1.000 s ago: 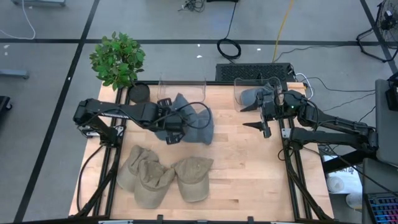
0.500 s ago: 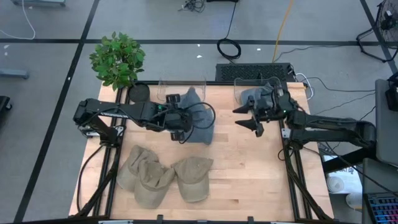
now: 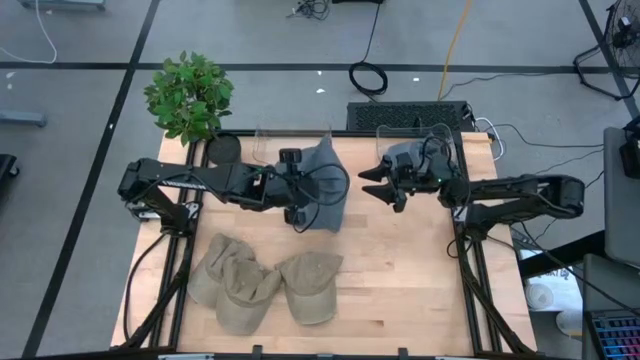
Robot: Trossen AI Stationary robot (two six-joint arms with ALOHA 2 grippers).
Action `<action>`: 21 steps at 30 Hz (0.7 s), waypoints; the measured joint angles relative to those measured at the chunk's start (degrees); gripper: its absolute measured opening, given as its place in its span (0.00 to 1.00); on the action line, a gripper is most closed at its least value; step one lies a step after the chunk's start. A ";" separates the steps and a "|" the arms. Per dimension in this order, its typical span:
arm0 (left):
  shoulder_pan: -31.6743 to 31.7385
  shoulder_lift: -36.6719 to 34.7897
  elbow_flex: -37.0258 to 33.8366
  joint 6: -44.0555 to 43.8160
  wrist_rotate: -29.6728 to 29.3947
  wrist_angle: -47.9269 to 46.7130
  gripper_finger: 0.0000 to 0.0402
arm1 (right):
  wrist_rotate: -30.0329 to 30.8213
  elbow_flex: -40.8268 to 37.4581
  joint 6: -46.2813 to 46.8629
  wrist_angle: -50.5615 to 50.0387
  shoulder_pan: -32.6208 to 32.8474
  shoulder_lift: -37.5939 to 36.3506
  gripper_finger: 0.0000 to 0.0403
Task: Pick & Place hat
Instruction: Put the left blue cap into the right transparent bin
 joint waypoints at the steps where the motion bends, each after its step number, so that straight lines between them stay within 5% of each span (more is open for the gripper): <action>1: 0.00 0.00 0.00 -0.03 0.00 0.15 0.02 | -0.06 0.21 0.66 0.91 0.00 0.59 0.63; 21: 0.07 0.00 0.00 0.64 1.64 1.96 0.04 | -1.74 8.65 0.81 5.37 3.37 8.91 0.78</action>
